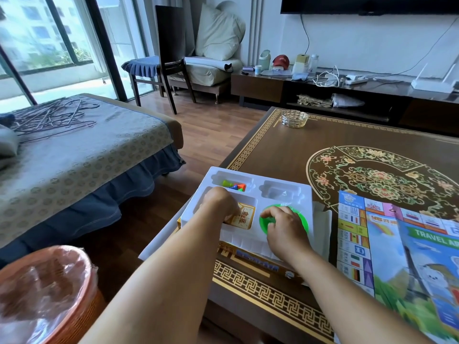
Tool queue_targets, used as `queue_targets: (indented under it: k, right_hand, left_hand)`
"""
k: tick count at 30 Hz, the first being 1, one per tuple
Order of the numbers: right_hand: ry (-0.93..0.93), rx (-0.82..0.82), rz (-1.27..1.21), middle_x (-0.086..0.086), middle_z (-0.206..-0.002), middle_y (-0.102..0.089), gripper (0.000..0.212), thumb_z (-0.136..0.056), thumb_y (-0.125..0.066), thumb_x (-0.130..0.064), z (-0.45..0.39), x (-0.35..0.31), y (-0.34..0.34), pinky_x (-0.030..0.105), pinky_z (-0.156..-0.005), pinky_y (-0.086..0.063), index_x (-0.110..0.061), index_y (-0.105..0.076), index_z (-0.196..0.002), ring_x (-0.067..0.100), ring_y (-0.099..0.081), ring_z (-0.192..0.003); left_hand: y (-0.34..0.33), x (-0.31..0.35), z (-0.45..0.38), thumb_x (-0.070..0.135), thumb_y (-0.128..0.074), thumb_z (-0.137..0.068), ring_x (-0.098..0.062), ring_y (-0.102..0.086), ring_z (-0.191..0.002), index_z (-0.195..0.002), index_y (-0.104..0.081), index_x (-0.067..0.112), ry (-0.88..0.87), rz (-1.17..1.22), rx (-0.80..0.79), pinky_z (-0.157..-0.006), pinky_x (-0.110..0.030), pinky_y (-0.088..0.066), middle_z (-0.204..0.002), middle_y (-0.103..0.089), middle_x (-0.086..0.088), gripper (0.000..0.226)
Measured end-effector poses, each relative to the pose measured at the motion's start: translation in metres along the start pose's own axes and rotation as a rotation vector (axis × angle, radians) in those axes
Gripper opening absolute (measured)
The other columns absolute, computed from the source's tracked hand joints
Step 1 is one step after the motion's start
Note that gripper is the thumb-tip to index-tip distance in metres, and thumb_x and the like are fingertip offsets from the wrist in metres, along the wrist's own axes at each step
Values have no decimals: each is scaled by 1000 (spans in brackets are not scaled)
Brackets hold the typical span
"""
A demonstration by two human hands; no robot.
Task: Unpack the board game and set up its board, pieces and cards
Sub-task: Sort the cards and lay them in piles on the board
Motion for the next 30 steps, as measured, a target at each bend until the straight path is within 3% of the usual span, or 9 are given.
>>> queue_targets:
  k: [4,6,10,13,16,20,24,27,30]
  right_hand:
    - [-6,-8,15,2,-125,-51,34,-88,-48,-1,-1,2,0,28,-92,-39,-22,-58,-114,22,-42,-118]
    - [-6,-9,18,2,-125,-50,35,-89,-48,-1,-2,2,0,29,-92,-40,-23,-58,-115,22,-42,-118]
    - [-6,-17,33,3,-125,-49,36,-89,-47,-1,-2,4,-1,28,-90,-38,-23,-57,-116,22,-41,-118]
    - [-5,-15,37,2,-125,-49,37,-89,-46,-1,-2,5,-2,27,-91,-37,-24,-56,-116,22,-40,-118]
    - [-9,-19,36,2,-126,-49,36,-89,-46,-1,-4,4,-1,29,-93,-38,-24,-56,-116,22,-40,-119]
    - [-12,-25,35,2,-126,-49,36,-90,-46,-2,-4,6,-1,30,-93,-39,-24,-55,-116,21,-40,-119]
    - [-9,-48,49,2,-127,-49,37,-89,-47,-1,-6,6,1,30,-95,-37,-23,-56,-117,23,-40,-121]
    - [-5,-93,67,6,-128,-50,38,-88,-44,-1,-9,5,5,31,-95,-39,-22,-58,-116,27,-43,-119]
    - [-31,-61,11,9,-128,-51,34,-95,-38,-8,-11,-1,16,32,-93,-39,-20,-61,-117,29,-46,-118]
  left_hand:
    - [-2,3,2,18,-78,-76,-24,-66,-95,-103,-54,9,50,49,-83,-92,-38,-52,-96,-65,-12,37]
    - [-6,5,6,18,-76,-78,-24,-66,-95,-99,-52,8,69,79,-124,-93,-38,-52,-90,-63,-12,34]
    - [-12,8,5,18,-77,-77,-25,-67,-98,-112,-54,6,39,94,-123,-93,-38,-52,-103,-66,-13,44]
    - [-14,11,5,19,-75,-80,-24,-66,-101,-110,-54,6,14,100,-133,-92,-35,-52,-108,-66,-12,40]
    - [-17,12,5,19,-75,-79,-24,-65,-101,-100,-52,6,22,132,-158,-94,-35,-51,-104,-66,-12,34]
    - [-20,8,4,16,-79,-75,-24,-65,-85,-84,-51,6,34,208,-163,-90,-37,-53,-80,-62,-11,31]
    - [-18,12,7,14,-76,-77,-24,-61,-90,-93,-54,4,-77,256,-100,-92,-38,-53,-86,-60,-10,29]
    - [-11,18,11,17,-73,-78,-24,-62,-94,-106,-54,4,-177,339,16,-82,-40,-57,-102,-63,-11,36]
    - [-7,25,25,12,-71,-81,-22,-62,-76,-90,-54,7,-230,491,-2,-53,-32,-54,-87,-62,-11,20]
Point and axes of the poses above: each hand's wrist, its own z-axis away from the middle knuckle, its own y-axis out of the back of the hand, x = y × z, the point moved 3 cm from there along -z, towards the middle knuckle
